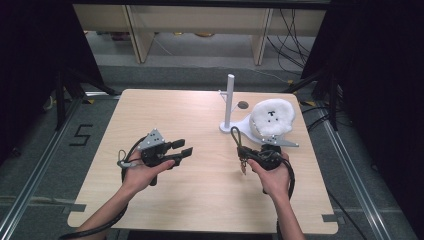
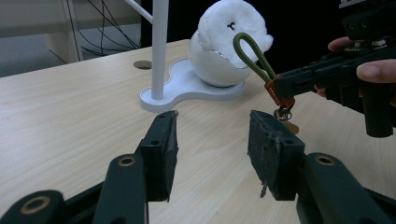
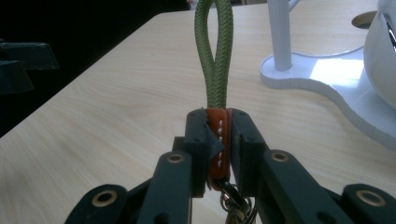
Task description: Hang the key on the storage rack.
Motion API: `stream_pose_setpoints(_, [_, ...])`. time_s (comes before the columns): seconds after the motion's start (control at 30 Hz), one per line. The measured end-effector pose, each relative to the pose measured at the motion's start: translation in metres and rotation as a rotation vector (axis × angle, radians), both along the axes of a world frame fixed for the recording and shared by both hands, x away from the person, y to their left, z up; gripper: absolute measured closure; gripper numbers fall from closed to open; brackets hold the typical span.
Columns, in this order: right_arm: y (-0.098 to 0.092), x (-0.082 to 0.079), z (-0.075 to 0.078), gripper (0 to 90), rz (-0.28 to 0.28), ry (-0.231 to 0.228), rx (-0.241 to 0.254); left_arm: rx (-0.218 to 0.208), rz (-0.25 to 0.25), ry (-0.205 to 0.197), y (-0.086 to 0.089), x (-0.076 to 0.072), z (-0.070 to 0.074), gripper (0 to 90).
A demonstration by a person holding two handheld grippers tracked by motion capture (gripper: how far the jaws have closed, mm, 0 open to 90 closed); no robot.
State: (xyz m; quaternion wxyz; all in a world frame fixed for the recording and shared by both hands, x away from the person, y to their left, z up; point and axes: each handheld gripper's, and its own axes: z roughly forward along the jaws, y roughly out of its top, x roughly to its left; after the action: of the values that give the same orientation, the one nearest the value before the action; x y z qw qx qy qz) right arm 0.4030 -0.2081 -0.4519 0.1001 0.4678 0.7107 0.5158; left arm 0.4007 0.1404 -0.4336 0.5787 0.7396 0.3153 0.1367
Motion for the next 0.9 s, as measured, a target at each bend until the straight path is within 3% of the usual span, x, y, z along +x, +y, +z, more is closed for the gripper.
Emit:
stream_pose_setpoints(0.1, [0.004, -0.003, 0.003, 79.3, -0.019, 0.017, 0.016, 0.001, -0.006, -0.005, -0.004, 0.003, 0.004, 51.8])
stream_pose_setpoints(0.2, [0.004, -0.001, 0.001, 79.4, -0.013, -0.034, -0.001, 0.001, -0.011, -0.005, -0.009, 0.007, 0.005, 51.9])
stream_pose_setpoints(0.37, [0.009, -0.007, 0.006, 79.4, -0.014, -0.053, 0.033, -0.009, -0.025, 0.006, -0.019, 0.013, 0.008, 52.0])
stream_pose_setpoints(0.4, [0.009, -0.006, 0.005, 79.4, -0.009, -0.091, 0.020, -0.014, -0.030, 0.009, -0.021, 0.014, 0.009, 52.0])
stream_pose_setpoints(0.43, [0.011, -0.008, 0.007, 79.4, -0.007, -0.075, 0.039, -0.021, -0.035, 0.013, -0.024, 0.016, 0.009, 52.0])
stream_pose_setpoints(0.47, [0.011, -0.006, 0.006, 79.5, 0.004, -0.115, 0.023, -0.031, -0.041, 0.016, -0.026, 0.018, 0.010, 52.1])
stream_pose_setpoints(0.53, [0.013, -0.008, 0.006, 79.4, 0.003, -0.124, 0.026, -0.051, -0.056, 0.040, -0.032, 0.022, 0.010, 52.4])
stream_pose_setpoints(0.57, [0.013, -0.007, 0.006, 79.5, 0.015, -0.153, 0.020, -0.066, -0.060, 0.056, -0.035, 0.024, 0.010, 52.9])
stream_pose_setpoints(0.6, [0.016, -0.010, 0.008, 79.4, 0.001, -0.112, 0.043, -0.081, -0.067, 0.071, -0.038, 0.026, 0.010, 53.9])
stream_pose_setpoints(0.67, [0.015, -0.007, 0.007, 79.4, 0.018, -0.162, 0.033, -0.105, -0.080, 0.106, -0.043, 0.029, 0.009, 55.8])
stream_pose_setpoints(0.7, [0.017, -0.007, 0.007, 79.4, 0.030, -0.139, 0.065, -0.113, -0.083, 0.120, -0.046, 0.031, 0.008, 57.0])
stream_pose_setpoints(0.9, [0.022, -0.007, 0.006, 79.4, 0.050, -0.131, 0.066, -0.136, -0.101, 0.172, -0.062, 0.038, 0.007, 60.4])
